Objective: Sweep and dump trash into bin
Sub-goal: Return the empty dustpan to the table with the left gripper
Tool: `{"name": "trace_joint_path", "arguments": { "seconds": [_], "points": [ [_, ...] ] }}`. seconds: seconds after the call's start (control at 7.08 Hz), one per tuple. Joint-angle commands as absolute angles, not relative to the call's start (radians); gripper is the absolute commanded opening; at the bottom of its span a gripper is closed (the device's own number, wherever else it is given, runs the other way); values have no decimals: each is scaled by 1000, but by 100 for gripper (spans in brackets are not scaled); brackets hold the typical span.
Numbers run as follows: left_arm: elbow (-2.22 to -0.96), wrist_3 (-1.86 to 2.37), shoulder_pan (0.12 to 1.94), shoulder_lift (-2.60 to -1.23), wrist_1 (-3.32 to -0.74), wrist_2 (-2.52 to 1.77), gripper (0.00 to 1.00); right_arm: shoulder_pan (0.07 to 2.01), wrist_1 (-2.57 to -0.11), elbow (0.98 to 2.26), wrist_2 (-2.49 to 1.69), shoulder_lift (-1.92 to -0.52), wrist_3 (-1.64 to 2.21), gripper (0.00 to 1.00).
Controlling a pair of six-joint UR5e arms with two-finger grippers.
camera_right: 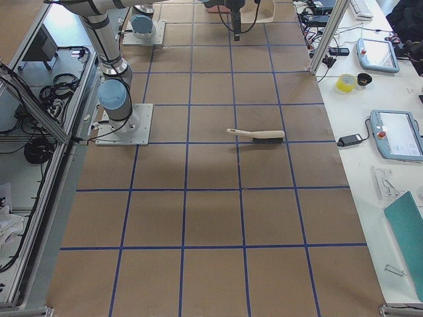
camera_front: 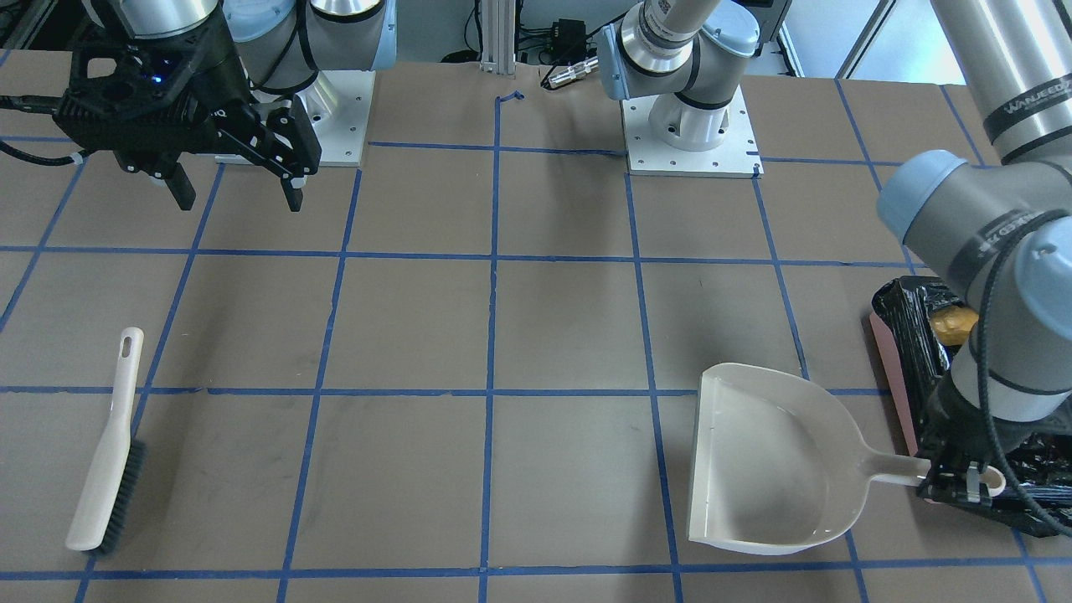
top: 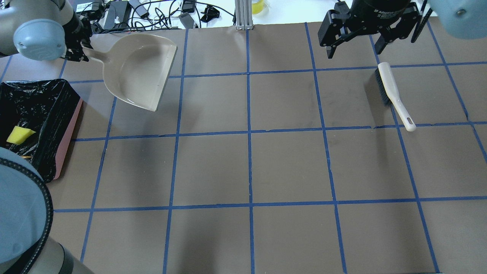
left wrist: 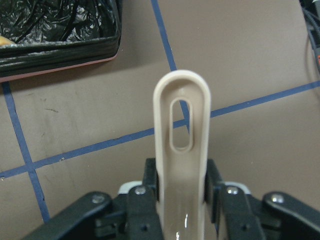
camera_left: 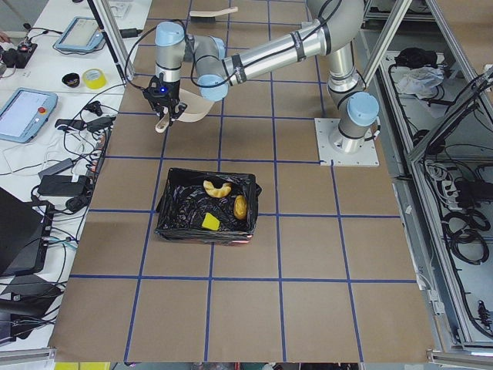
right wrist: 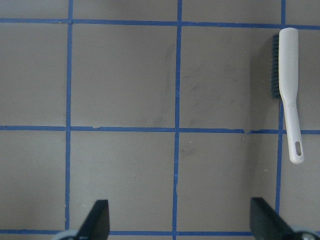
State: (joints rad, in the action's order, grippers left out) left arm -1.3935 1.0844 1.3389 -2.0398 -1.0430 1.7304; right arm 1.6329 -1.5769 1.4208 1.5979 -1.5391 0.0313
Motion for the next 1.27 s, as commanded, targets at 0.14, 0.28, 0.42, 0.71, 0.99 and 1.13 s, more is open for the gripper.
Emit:
{"name": "trace_joint_path", "arguments": {
  "seconds": [0.14, 0.28, 0.42, 0.71, 0.99, 1.13],
  "points": [
    [-1347, 1259, 1390, -2164, -1049, 1730, 0, 1632, -1577, 1427, 1597, -1542, 31, 100],
    [-1332, 1273, 1391, -2190, -1049, 1733, 0, 1632, -1577, 1430, 1598, -1540, 31, 100],
    [-1331, 1337, 1394, -2207, -1049, 1729, 0, 1632, -1577, 1431, 1598, -1540, 31, 100],
    [-1341, 1370, 1404, -2223, -1045, 1727, 0, 1632, -1577, 1431, 1598, -1540, 29, 100],
    [-1353, 1370, 1407, -2211, -1054, 1727, 0, 1632, -1577, 1431, 1597, -1540, 31, 100],
    [-1391, 1370, 1407, -2206, -1052, 1730, 0, 1632, -1577, 1431, 1597, -1539, 31, 100]
  ]
}}
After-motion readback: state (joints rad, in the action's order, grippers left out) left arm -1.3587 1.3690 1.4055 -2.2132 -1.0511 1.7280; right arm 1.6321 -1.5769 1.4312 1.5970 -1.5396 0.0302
